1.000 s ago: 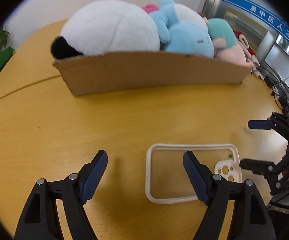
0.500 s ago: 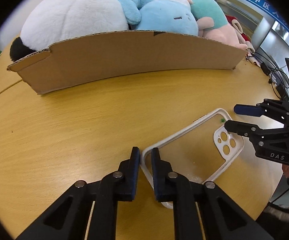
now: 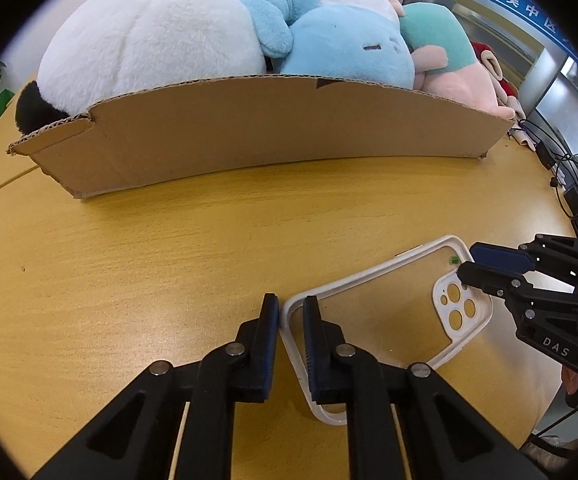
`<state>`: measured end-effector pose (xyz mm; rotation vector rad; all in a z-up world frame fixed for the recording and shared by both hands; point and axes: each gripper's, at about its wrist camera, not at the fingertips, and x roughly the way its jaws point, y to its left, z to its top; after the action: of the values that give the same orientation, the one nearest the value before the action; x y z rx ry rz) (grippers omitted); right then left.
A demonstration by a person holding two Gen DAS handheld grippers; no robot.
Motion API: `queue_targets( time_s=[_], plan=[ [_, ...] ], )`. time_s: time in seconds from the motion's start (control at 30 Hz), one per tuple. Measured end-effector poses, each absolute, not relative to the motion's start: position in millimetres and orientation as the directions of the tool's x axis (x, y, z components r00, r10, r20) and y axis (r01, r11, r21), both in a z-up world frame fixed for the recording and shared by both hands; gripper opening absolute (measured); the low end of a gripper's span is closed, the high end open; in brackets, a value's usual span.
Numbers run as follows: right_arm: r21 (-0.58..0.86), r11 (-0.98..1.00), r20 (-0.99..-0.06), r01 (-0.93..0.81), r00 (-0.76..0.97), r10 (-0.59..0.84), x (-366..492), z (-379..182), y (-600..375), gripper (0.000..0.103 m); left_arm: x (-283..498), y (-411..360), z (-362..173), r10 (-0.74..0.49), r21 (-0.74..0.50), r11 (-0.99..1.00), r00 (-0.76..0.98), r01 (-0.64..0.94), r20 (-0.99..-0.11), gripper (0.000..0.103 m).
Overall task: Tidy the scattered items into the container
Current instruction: 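Move both grippers down to the clear phone case on the table, then pinch the phone case rim with both grippers and lift it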
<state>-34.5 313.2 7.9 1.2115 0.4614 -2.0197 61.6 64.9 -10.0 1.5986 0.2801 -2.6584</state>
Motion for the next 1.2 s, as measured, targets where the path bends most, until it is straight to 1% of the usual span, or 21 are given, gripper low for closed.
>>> queue_targets(
  time_s=[0.23, 0.27, 0.33, 0.4, 0.47, 0.5, 0.53, 0.57, 0.63, 0.7, 0.77, 0.83, 0.93, 1.07, 1.2],
  plan=[
    [0.056, -0.694, -0.831, 0.718, -0.351, -0.431, -16, 5, 316, 0.024, 67, 59, -12, 0.086, -0.183, -0.973, -0.512, 0.141, -0.854, 0.014],
    [0.055, -0.698, -0.825, 0.714, -0.361, -0.435, -13, 4, 317, 0.024, 68, 57, -11, 0.088, -0.192, -0.969, -0.515, 0.152, -0.853, 0.016],
    [0.049, -0.708, -0.816, 0.705, -0.381, -0.435, -14, 5, 313, 0.024, 79, 48, -9, 0.079, -0.203, -0.961, -0.519, 0.186, -0.851, 0.031],
    [0.036, -0.718, -0.809, 0.695, -0.401, -0.429, -7, 4, 313, 0.024, 88, 45, -9, 0.066, -0.206, -0.954, -0.521, 0.216, -0.851, 0.036],
    [0.028, -0.726, -0.805, 0.688, -0.415, -0.425, 0, 3, 309, 0.021, 94, 49, -8, 0.056, -0.187, -0.960, -0.515, 0.208, -0.855, 0.036],
    [0.036, -0.727, -0.804, 0.686, -0.413, -0.429, 1, 3, 307, 0.019, 95, 55, -8, 0.045, -0.165, -0.967, -0.509, 0.193, -0.860, 0.032],
    [0.050, -0.725, -0.804, 0.687, -0.403, -0.437, -1, 6, 304, 0.013, 96, 61, -8, 0.046, -0.154, -0.972, -0.503, 0.175, -0.863, 0.012],
    [0.048, -0.729, -0.805, 0.682, -0.406, -0.433, 1, 8, 304, 0.012, 95, 65, -8, 0.054, -0.155, -0.974, -0.497, 0.164, -0.866, 0.009],
    [0.024, -0.737, -0.806, 0.675, -0.423, -0.414, 4, 10, 305, 0.012, 92, 70, -7, 0.031, -0.134, -0.975, -0.491, 0.177, -0.870, 0.008],
    [0.026, -0.744, -0.806, 0.668, -0.426, -0.411, 4, 14, 314, 0.011, 89, 68, -4, 0.047, -0.163, -0.968, -0.499, 0.192, -0.866, 0.007],
    [0.030, -0.750, -0.795, 0.661, -0.438, -0.419, 4, 22, 322, 0.011, 87, 64, 9, 0.069, -0.200, -0.961, -0.536, 0.191, -0.841, 0.006],
    [0.032, -0.756, -0.772, 0.654, -0.464, -0.434, 2, 36, 327, 0.012, 84, 64, 28, 0.063, -0.199, -0.964, -0.577, 0.174, -0.814, 0.006],
    [0.028, -0.767, -0.724, 0.640, -0.516, -0.458, -5, 68, 335, 0.012, 76, 68, 60, 0.043, -0.170, -0.975, -0.627, 0.145, -0.778, 0.006],
    [0.014, -0.771, -0.648, 0.636, -0.582, -0.492, -27, 120, 323, 0.011, 54, 63, 102, 0.060, -0.184, -0.977, -0.691, 0.107, -0.720, 0.006],
    [-0.043, -0.771, -0.574, 0.635, -0.648, -0.502, -51, 173, 308, 0.011, 19, 57, 146, 0.058, -0.181, -0.980, -0.750, 0.083, -0.659, 0.006]
  ],
)
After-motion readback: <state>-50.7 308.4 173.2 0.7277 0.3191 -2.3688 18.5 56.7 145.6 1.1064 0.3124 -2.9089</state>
